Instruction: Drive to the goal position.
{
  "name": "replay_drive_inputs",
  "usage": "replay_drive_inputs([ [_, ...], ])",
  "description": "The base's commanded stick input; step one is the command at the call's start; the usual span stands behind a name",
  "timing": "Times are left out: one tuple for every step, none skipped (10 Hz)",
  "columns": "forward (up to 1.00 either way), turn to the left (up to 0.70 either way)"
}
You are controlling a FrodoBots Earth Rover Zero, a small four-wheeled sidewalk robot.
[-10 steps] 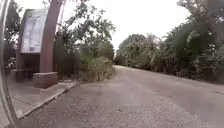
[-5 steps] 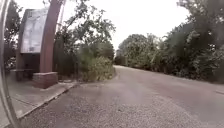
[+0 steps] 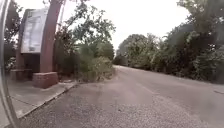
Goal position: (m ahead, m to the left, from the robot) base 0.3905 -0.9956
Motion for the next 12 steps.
replay_drive_inputs([
  [0.04,0.00],
  [0.04,0.00],
  [0.04,0.00],
  [0.04,0.00],
  [0.04,0.00],
  [0.04,0.00],
  [0.04,0.00],
  [0.04,0.00],
  [0.04,0.00],
  [0.04,0.00],
  [0.04,0.00],
  [0.04,0.00],
])
